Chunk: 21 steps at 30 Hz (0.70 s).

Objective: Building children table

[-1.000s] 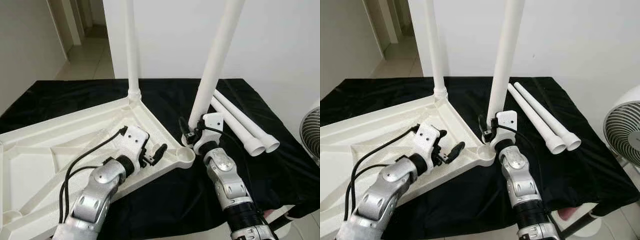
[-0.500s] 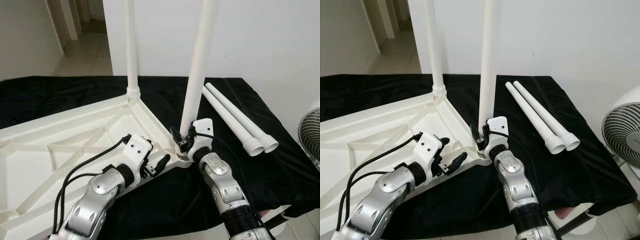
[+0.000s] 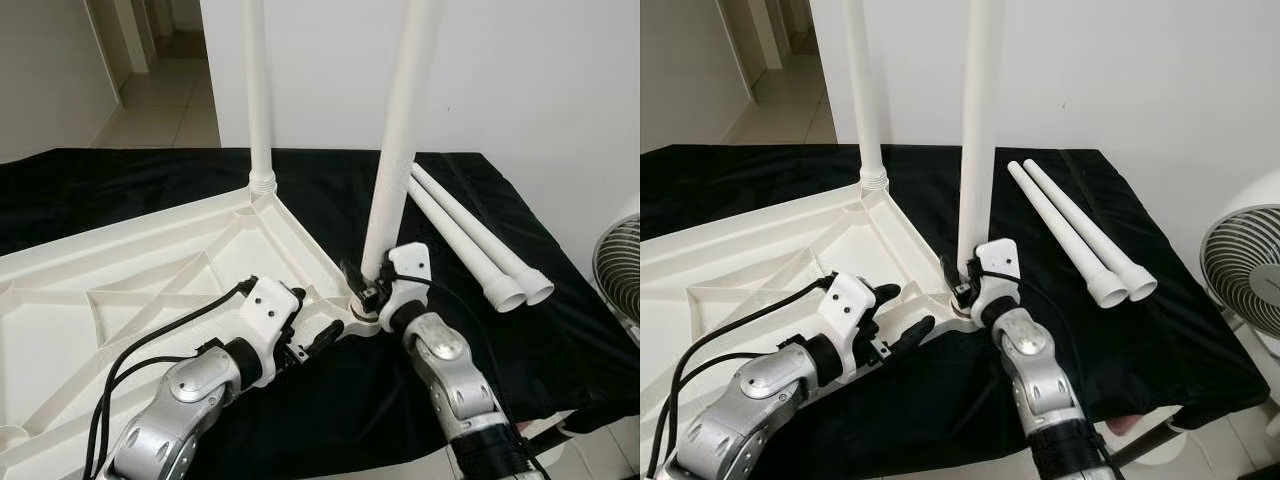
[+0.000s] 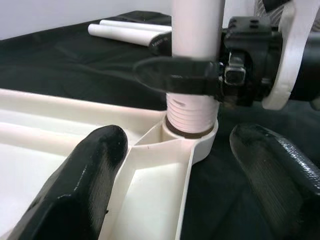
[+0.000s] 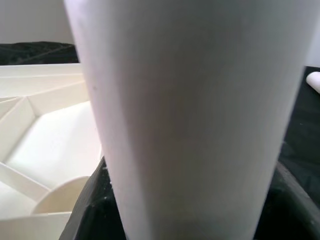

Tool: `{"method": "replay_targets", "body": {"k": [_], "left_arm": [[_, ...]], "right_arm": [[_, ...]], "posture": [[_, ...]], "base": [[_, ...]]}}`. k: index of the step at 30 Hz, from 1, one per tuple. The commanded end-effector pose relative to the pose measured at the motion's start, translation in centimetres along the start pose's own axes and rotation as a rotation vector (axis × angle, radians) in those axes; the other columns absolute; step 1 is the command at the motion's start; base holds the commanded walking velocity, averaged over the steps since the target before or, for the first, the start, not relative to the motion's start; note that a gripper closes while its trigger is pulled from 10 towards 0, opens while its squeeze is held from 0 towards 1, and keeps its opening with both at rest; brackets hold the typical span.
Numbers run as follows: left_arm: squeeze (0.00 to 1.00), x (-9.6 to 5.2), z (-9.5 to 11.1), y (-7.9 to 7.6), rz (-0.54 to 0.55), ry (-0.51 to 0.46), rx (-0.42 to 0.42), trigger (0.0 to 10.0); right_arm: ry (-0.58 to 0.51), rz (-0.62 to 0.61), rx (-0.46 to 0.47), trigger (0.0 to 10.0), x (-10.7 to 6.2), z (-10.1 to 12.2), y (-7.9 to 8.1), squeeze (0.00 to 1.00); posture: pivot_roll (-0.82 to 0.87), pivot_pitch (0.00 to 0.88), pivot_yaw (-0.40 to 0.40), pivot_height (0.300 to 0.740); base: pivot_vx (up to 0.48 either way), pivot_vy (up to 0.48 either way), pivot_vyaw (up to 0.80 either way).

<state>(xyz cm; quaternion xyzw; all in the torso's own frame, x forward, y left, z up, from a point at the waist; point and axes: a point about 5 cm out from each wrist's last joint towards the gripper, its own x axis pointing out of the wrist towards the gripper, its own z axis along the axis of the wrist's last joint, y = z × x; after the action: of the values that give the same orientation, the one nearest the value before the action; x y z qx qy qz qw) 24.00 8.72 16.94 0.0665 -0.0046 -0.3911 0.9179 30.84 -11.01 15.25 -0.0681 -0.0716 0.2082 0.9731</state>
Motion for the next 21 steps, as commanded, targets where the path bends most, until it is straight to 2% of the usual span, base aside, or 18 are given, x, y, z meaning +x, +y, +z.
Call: {"method": "replay_targets", "body": {"k": [1,10,21], "left_arm": [[0.00,-0.2,-0.1,-0.6,-0.127,0.010,-0.002,10.0],[0.00,-0.5,0.2,-0.4,-0.124,0.008,-0.026,10.0],[0.00,-0.9,0.1,-0.5,-0.133,0.025,-0.024,10.0]], "right_arm": [[0.067,0.006,0.001,10.0,-0.6,-1.4,0.1,0.00],[0.049,0.087,-0.038,10.0,-1.7,-2.0,0.3,0.00],[0.036,0.134,-0.039,10.0,-1.0,-2.2,0.4,0.00]], "posture": [[0.07,0.059,-0.032,0.740],[0.07,0.062,-0.029,0.740],[0.08,0.073,-0.024,0.740]], "base": [[0.000,0.000,0.00],[0.000,0.000,0.00],[0.000,0.000,0.00]]}}
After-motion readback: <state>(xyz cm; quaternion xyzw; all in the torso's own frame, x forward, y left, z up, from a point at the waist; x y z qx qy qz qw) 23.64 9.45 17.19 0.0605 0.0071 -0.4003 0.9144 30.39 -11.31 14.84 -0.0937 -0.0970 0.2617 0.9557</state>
